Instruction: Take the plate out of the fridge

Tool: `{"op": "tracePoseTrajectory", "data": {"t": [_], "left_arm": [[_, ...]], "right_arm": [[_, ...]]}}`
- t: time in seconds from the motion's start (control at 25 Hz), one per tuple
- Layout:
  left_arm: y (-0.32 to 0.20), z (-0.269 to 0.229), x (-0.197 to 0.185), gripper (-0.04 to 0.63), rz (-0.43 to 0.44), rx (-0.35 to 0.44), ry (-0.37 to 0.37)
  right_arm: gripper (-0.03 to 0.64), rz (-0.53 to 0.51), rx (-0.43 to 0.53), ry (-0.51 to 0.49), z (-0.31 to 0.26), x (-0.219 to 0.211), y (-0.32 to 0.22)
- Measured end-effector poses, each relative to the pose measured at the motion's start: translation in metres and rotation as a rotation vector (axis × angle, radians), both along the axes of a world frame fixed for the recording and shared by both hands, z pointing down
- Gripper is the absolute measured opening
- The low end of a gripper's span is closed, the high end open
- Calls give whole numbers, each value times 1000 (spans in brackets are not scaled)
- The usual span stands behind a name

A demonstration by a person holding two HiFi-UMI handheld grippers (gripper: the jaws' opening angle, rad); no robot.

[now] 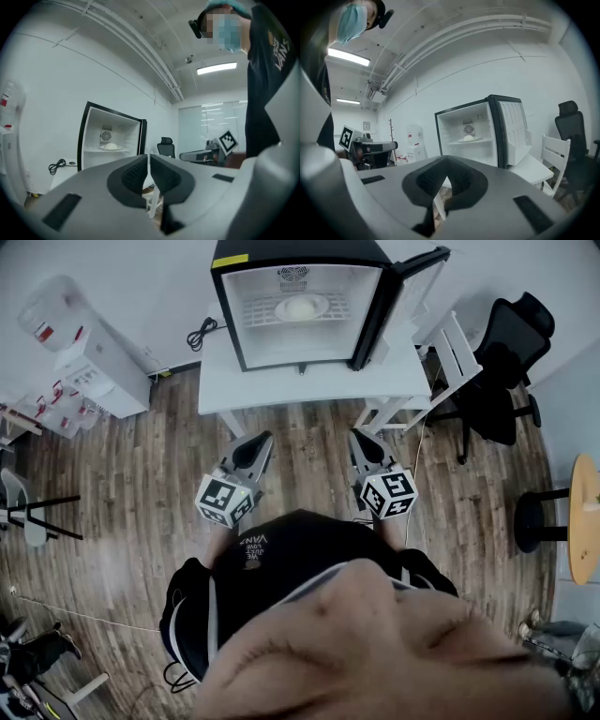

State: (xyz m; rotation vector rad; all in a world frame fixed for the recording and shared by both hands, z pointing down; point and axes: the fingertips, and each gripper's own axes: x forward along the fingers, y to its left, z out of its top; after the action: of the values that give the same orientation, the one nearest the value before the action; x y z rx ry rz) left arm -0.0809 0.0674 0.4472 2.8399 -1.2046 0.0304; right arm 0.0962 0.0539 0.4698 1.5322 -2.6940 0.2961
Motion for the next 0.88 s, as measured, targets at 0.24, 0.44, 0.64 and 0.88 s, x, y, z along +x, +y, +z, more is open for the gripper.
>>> {"op": "tracePoseTrajectory", "data": {"t": [0.24, 0.44, 0.64, 0.88], "left_arm": [[0, -2, 8, 29, -7, 2, 0], [0, -1, 15, 29, -18, 9, -3], [3, -1, 24, 29, -35, 5, 5], [10, 1, 37, 29, -68, 1, 12]], "right_arm": [[11, -15, 4, -20, -5, 7, -1], [11, -42, 28, -87, -11, 13, 0], [12, -67, 37, -52, -11, 16, -2], [12, -107, 18, -64, -7, 25, -2]]}}
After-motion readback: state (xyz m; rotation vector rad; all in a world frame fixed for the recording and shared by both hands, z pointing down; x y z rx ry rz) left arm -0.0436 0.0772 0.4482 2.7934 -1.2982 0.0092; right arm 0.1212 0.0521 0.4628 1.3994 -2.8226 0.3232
